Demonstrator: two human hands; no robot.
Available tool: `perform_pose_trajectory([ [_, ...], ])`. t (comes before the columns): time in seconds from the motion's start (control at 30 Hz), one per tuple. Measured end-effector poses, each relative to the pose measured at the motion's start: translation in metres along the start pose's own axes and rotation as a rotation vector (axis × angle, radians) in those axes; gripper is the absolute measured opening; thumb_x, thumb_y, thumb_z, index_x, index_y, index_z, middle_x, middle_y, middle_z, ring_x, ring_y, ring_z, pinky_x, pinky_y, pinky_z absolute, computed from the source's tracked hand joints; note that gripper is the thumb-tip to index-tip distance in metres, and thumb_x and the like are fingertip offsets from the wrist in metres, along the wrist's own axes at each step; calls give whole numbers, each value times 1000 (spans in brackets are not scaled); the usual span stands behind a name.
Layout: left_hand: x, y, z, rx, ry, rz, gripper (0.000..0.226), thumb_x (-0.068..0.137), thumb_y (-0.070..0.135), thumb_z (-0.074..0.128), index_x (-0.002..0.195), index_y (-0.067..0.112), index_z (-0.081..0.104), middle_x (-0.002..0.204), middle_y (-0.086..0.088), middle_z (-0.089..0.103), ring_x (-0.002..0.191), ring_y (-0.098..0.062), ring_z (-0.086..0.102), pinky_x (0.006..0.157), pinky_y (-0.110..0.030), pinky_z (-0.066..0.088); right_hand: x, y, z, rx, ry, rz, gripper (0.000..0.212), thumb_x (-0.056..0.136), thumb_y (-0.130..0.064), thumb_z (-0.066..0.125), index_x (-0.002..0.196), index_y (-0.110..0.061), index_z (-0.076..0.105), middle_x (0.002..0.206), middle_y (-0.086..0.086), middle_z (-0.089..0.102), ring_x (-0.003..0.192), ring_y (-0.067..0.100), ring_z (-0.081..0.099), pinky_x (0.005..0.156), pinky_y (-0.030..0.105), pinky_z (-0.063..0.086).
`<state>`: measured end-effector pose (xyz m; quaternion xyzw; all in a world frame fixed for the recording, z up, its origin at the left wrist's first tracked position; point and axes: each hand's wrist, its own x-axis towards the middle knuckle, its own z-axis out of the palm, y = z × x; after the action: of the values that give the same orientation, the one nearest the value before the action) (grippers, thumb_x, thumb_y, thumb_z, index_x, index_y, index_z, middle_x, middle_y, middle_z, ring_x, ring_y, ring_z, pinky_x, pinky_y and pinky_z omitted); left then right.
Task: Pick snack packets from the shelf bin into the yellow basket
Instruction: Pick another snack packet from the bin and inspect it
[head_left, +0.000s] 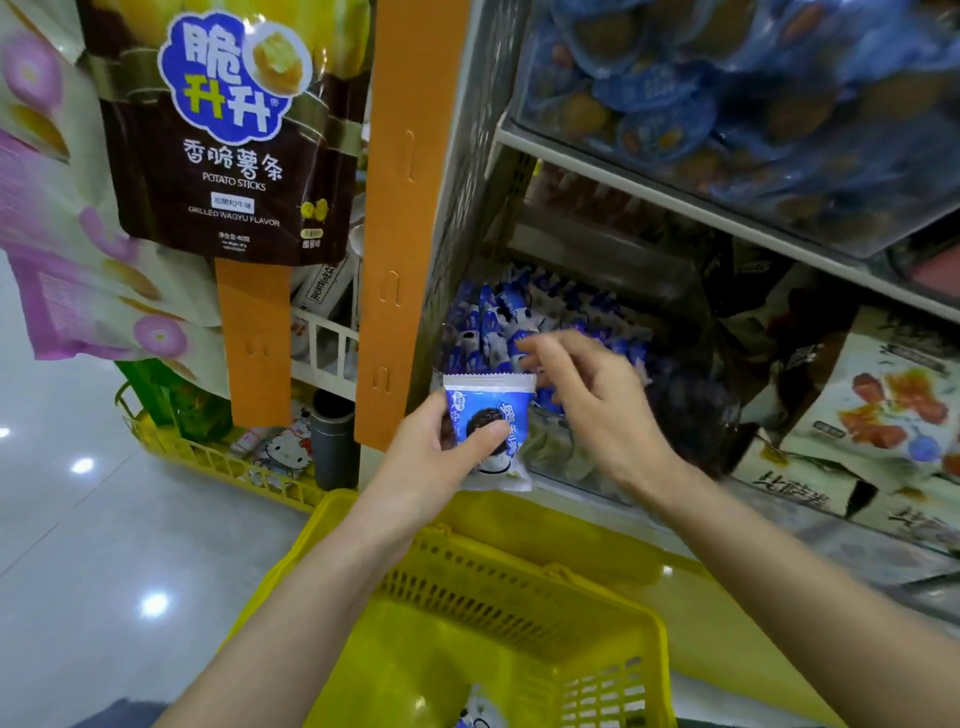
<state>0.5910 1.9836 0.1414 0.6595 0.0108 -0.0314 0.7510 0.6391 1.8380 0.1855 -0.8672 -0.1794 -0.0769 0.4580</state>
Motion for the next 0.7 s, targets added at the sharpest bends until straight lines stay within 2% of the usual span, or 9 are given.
perform_pose_trajectory([
  [0.07,-4,-4,6,18,-32,-4,35,84,15,64,117,19,54,106,0,68,96,-9,65,83,-23,53,-23,1,0,38,-54,44,13,92,-30,53,89,-31,65,88,-10,68,81,4,62,75,24,51],
  [0.17,-11,-10,17,57,-83,3,30,83,11,65,109,19,55,103,0,68,92,-7,66,79,-21,53,-43,11,1,143,-65,139,18,89,-19,58,75,-26,66,72,-9,66,67,5,58,68,30,49],
  [0.27,-17,-13,26,76,-68,36,18,88,12,58,105,5,56,95,-5,67,84,-5,64,73,-18,52,-56,20,3,289,-54,216,24,89,-11,58,69,-23,64,58,-10,62,55,1,54,54,19,46],
  [0.37,-22,-15,30,89,-31,29,23,93,17,51,95,-6,55,79,-10,62,77,-11,62,64,-21,49,-70,27,5,379,-62,259,21,88,-10,60,71,-22,65,58,-8,64,53,1,56,49,17,47],
  [0.4,-22,-16,30,108,-25,11,26,93,18,50,94,-7,54,81,-17,61,79,-18,62,65,-25,48,-75,28,5,354,-70,243,18,87,-12,62,73,-22,66,60,-9,65,55,1,56,51,18,49],
  [0.47,-23,-19,31,139,-29,-26,28,94,20,49,94,-8,53,90,-29,59,83,-27,60,64,-26,47,-82,30,4,134,-47,127,8,84,-18,66,76,-21,67,67,-9,64,61,0,56,58,21,50],
  [0.57,-26,-23,34,150,-53,-99,31,95,23,49,91,-8,50,82,-24,55,79,-22,55,55,-18,43,-88,32,-2,-278,3,-139,10,84,-24,67,82,-14,69,76,-4,62,71,5,51,67,18,42],
  [0.63,-27,-25,35,122,-62,-141,30,94,25,49,90,-5,52,81,-17,58,78,-22,58,59,-24,44,-91,32,-5,-335,6,-203,13,84,-25,66,83,-13,69,76,-5,62,72,4,48,67,16,39],
  [0.7,-27,-26,35,64,-79,-165,27,93,27,51,95,2,59,86,-12,67,81,-19,64,65,-28,49,-92,31,-5,-251,38,-138,10,85,-24,66,82,-15,69,74,-9,60,68,0,49,65,11,38],
])
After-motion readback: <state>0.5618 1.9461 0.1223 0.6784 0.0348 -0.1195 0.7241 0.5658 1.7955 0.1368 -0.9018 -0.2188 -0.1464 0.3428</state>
